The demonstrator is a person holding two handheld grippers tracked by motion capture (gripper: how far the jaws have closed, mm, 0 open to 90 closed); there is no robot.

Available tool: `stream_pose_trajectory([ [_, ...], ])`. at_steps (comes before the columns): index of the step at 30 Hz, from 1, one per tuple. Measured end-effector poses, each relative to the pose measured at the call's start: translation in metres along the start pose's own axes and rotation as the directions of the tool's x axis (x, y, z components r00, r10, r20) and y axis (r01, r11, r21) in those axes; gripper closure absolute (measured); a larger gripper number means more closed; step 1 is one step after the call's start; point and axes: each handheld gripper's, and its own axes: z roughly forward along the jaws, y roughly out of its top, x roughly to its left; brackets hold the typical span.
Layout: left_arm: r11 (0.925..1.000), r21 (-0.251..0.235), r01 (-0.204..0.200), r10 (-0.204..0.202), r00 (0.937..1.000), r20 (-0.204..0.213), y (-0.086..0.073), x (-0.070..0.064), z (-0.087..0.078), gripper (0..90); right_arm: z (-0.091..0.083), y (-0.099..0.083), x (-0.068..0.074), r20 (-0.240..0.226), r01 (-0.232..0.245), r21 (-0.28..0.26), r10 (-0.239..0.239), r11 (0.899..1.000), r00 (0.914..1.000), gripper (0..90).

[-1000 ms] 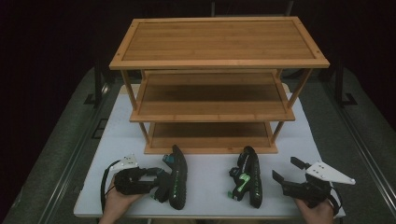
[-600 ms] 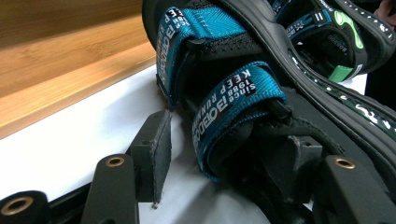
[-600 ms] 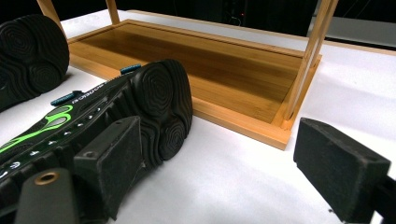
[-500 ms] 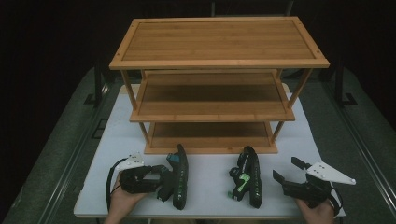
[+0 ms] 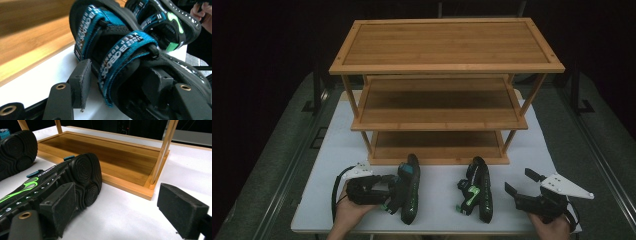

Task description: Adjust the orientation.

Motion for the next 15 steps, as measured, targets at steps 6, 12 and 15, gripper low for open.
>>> stream_pose_trajectory([
  [6, 0.9995, -0.006, 0.032, -0.032, 0.999, -0.029, 0.002, 0.003, 0.003, 44.0, 0.0, 0.0, 0.0, -0.002, 0.0, 0.003, 0.0, 1.0, 1.0, 15.1],
  [12, 0.9989, -0.02, 0.041, -0.041, 0.999, 0.017, 0.002, -0.002, 0.017, 42.5, 0.0, 0.0, 0.001, -0.003, 0.001, 0.002, -0.001, 1.0, 1.0, 15.0],
  [15, 0.999, -0.024, 0.037, -0.036, 0.9989, 0.03, 0.005, -0.005, 0.024, 40.9, 0.0, 0.0, 0.001, -0.003, 0.002, 0.001, -0.002, 1.0, 1.0, 15.0],
])
